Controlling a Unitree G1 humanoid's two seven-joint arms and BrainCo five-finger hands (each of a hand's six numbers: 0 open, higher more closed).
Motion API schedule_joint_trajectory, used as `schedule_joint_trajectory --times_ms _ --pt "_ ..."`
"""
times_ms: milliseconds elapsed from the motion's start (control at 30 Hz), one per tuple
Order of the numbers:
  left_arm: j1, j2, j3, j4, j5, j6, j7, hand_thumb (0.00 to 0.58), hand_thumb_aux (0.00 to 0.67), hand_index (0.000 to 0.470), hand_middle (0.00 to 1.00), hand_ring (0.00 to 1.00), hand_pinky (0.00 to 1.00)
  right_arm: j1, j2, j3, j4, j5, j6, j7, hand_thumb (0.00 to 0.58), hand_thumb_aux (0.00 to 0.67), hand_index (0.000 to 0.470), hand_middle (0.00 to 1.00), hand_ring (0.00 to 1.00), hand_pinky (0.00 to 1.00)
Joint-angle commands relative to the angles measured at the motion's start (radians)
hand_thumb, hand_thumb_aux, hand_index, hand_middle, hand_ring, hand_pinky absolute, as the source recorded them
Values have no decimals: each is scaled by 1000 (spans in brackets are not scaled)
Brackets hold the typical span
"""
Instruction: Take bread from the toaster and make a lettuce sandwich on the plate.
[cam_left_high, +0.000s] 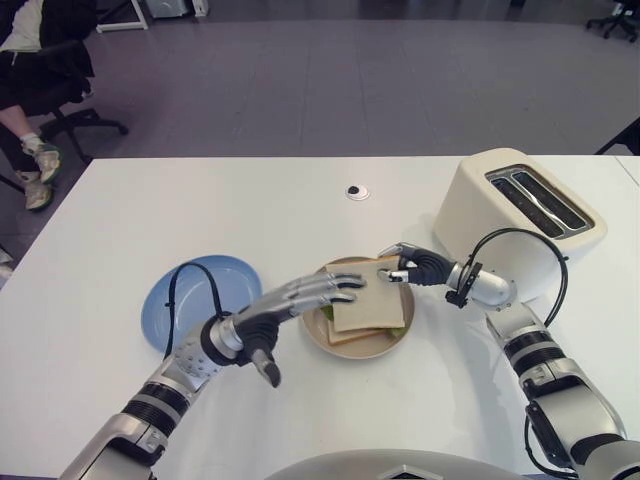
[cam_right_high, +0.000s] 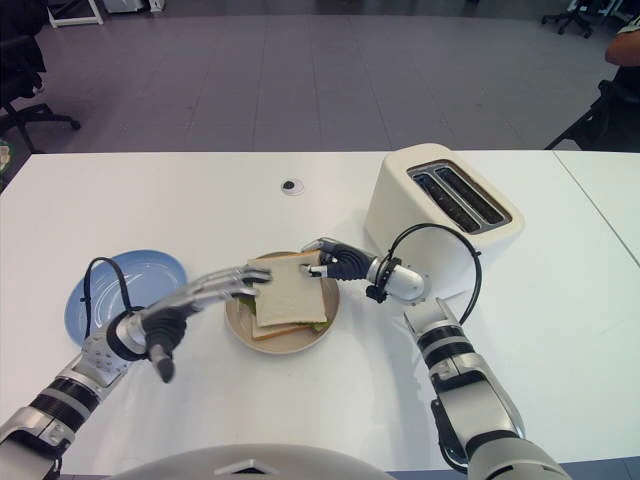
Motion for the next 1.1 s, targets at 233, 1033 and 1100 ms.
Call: schedule_joint_trajectory --times_ms 233,1033,1100 --pt "-26 -86 58 129 604 236 90 0 0 0 0 0 0 -52 5 78 165 -216 -58 -168 580 670 470 1000 1000 1000" --pt "-41 120 -176 -173 -424 -27 16 580 670 470 1000 1000 1000 220 85 -125 -487 615 85 280 580 670 470 1000 1000 1000" --pt "-4 214 -333 -204 -408 -56 -148 580 670 470 1000 1000 1000 334 -11 20 -556 537 98 456 580 670 470 1000 1000 1000"
